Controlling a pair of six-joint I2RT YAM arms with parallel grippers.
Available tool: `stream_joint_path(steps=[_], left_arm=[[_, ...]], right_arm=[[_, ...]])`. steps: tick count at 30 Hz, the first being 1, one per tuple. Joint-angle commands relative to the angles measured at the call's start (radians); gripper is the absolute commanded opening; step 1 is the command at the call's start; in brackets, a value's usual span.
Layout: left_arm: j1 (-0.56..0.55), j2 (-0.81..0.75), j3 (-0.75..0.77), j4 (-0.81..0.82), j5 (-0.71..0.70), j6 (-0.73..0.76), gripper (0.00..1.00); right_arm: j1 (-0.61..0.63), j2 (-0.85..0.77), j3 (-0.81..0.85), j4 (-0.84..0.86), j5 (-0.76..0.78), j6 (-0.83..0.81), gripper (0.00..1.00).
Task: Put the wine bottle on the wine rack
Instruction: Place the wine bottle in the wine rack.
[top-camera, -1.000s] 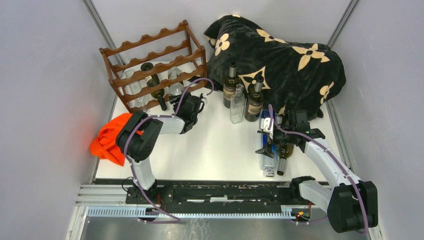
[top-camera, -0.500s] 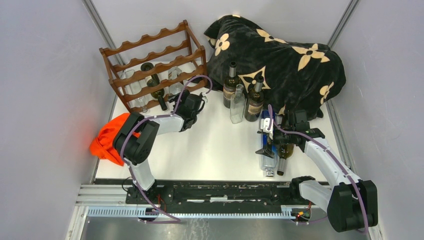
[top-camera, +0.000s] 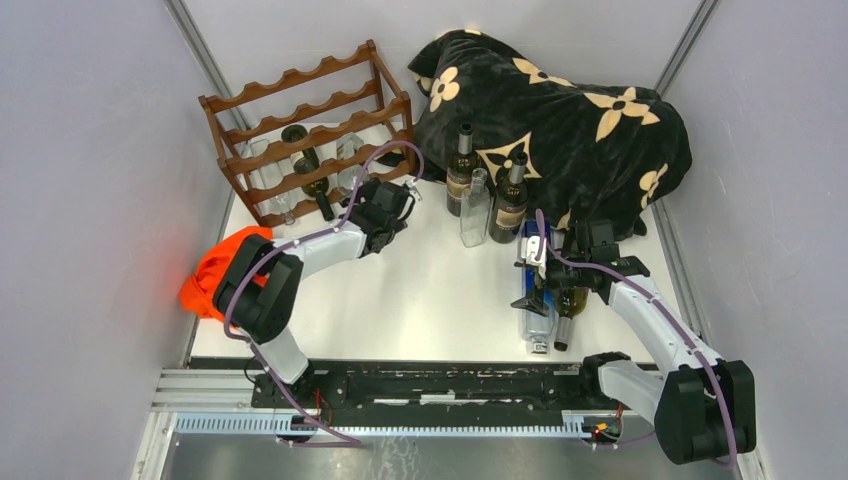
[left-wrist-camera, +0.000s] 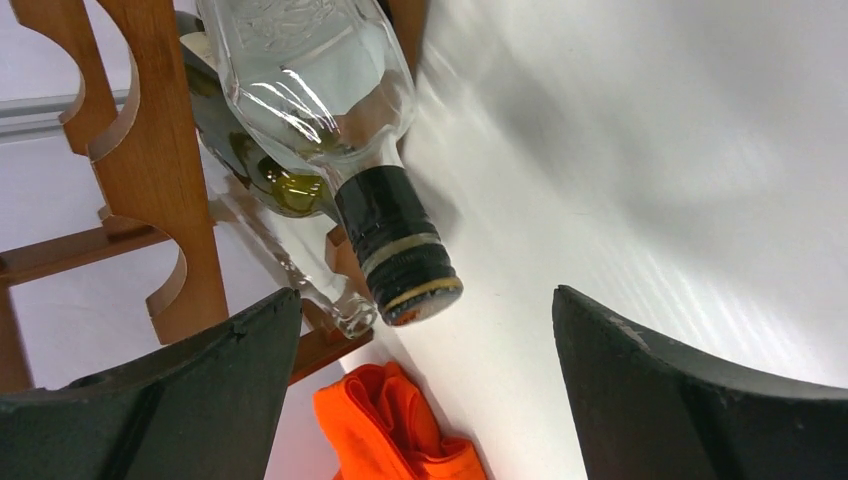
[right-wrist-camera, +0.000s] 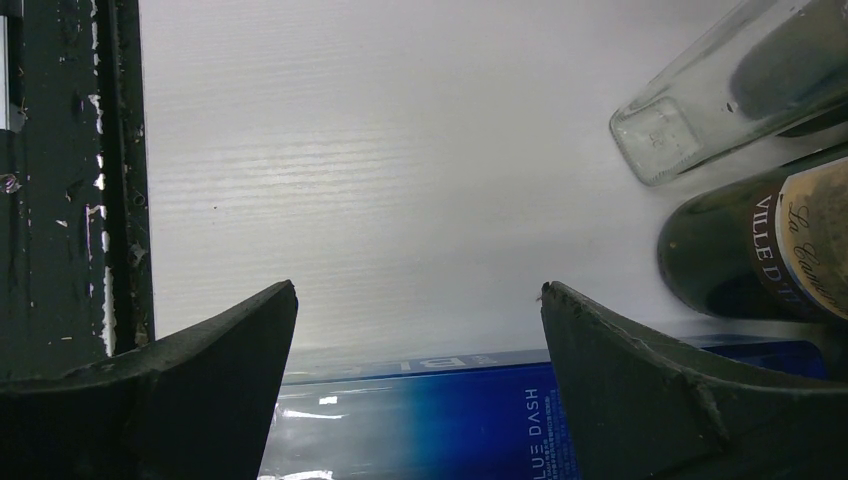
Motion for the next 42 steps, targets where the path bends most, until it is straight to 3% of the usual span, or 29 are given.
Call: stream_joint_path(steps=[1,14,25,28,38,42], left_arm=[[-0.028,-0.101,0.066,-0.117,0.058,-0.144,1.0],[-0.031,-0.441,0.08,-0.262,0.315,-0.53,1.0],[-0.03,-0.752,-0.167,-0.158,0.444,-0.912,1.0],[-0.029,-0.791,-0.217,-0.162,0.369,-1.06,1.0],[-0.029,-0.808,-0.29,-0.136,0.34,-1.129,1.0],[-0.029,-0.749,-0.265,-0.139,0.331,-1.116,0.94]], right_arm=[[0.004,0.001,0.045,-0.008,-0.025,-0.019,0.98],[0.01,0.004,0.044,-0.004,-0.01,-0.021,0.98],[0.01,0.001,0.043,-0.001,-0.001,-0.02,0.98],[0.01,-0.001,0.041,0.002,0.004,-0.019,0.98],[0.016,0.005,0.038,0.009,0.015,-0.016,0.98],[0.018,0.012,0.037,0.015,0.025,-0.015,0.98]])
